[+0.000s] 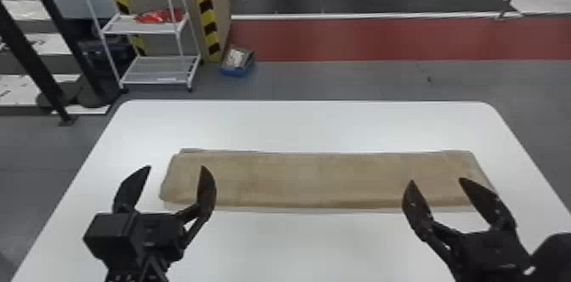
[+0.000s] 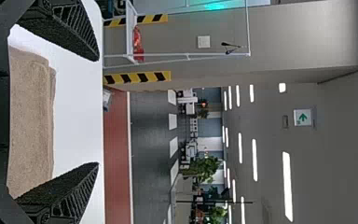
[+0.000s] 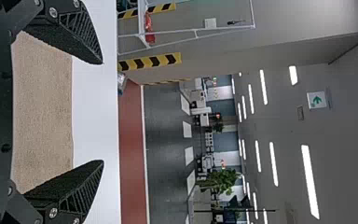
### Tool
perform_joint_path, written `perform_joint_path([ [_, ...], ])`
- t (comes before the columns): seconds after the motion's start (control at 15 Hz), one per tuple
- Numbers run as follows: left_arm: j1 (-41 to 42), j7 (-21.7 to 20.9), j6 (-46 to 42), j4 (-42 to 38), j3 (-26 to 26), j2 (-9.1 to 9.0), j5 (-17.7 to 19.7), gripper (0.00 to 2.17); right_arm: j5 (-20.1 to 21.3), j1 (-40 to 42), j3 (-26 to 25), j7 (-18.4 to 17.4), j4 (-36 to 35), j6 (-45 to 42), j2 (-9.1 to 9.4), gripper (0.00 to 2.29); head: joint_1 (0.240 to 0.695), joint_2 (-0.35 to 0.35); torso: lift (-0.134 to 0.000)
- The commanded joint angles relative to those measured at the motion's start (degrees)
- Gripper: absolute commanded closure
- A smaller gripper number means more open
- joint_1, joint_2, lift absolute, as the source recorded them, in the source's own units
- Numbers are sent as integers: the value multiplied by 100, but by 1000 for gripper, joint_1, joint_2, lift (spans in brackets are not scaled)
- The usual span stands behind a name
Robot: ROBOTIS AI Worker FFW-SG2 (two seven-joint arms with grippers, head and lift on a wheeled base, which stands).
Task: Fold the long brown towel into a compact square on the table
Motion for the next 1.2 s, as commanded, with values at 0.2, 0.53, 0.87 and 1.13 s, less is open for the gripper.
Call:
perform_joint_path([
  [0.2,-23,-6,90,-1,46,-8,43,76,-4,0,-9,-8,-10,0,23,134,695,43,-57],
  [0.53,-67,-6,90,61,81,-8,87,73,-4,0,-26,-8,7,18,23,134,695,49,-57],
  [0.87,-735,-287,108,922,213,1,148,87,5,-167,-79,9,298,106,23,134,695,54,-57],
  [1.13,-2123,-736,1198,2232,468,18,263,90,13,-194,-123,44,429,106,23,134,695,49,-57],
])
